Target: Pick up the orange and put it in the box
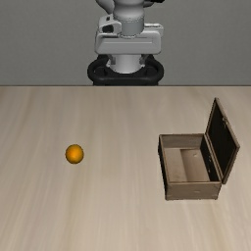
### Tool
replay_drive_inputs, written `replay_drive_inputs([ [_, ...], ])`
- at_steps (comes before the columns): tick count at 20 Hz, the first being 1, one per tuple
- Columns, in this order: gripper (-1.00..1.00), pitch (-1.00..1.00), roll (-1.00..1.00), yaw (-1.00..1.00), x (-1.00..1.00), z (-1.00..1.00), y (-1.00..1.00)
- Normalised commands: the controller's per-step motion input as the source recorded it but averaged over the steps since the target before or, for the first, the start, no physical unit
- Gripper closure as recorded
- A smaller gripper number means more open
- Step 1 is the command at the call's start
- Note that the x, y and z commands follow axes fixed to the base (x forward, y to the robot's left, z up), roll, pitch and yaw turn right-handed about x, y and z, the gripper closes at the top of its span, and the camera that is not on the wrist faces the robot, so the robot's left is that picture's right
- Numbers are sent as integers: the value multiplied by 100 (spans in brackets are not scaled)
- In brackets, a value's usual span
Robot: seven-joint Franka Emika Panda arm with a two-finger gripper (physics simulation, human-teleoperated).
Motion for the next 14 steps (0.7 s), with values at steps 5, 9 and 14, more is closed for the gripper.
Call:
replay_drive_inputs([
  [5,-100,0,0,0,0,0,-100],
  [9,-100,0,0,0,0,0,-100],
  [14,-100,0,0,0,0,0,-100],
])
